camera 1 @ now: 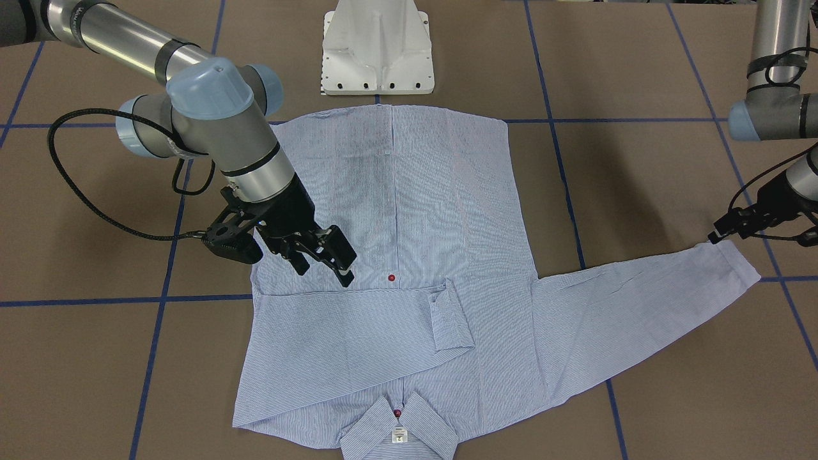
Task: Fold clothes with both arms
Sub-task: 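Lower the left gripper to the other sleeve cuff and grasp it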
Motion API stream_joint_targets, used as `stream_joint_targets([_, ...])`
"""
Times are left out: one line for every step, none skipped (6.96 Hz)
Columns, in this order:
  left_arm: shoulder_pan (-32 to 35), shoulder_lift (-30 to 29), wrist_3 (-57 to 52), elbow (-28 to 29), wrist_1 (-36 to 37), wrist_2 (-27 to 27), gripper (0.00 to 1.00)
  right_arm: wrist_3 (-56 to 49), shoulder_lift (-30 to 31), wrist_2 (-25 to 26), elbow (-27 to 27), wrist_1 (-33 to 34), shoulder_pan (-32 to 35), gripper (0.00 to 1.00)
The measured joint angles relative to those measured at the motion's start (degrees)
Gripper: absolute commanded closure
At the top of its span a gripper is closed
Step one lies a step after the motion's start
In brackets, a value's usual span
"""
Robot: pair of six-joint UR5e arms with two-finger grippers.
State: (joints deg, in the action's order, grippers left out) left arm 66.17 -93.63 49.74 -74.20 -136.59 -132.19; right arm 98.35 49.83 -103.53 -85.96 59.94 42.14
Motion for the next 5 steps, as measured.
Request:
stream_joint_targets([0.0, 0.0, 0.0, 0.6, -0.3, 0.0, 0.23, 0.0, 0.0, 0.0, 0.0, 0.0, -0.1, 0.0])
stream_joint_targets([-0.1, -0.1, 0.0, 1.0, -0.5, 0.0, 0.24, 0.0, 0.0, 0.0, 0.0, 0.0, -0.1, 0.0])
stream_joint_targets([-0.2, -0.2, 0.0, 1.3, -0.5, 0.0, 0.3, 0.0, 0.0, 0.0, 0.0, 0.0, -0.2, 0.0])
stream_joint_targets([-0.2, -0.5, 0.0, 1.8, -0.6, 0.0, 0.37, 0.0, 0.0, 0.0, 0.0, 0.0, -0.2, 0.0])
stream_joint_targets([-0.3, -0.8, 0.0, 2.1, -0.6, 0.0, 0.48, 0.1, 0.0, 0.0, 0.0, 0.0, -0.2, 0.0])
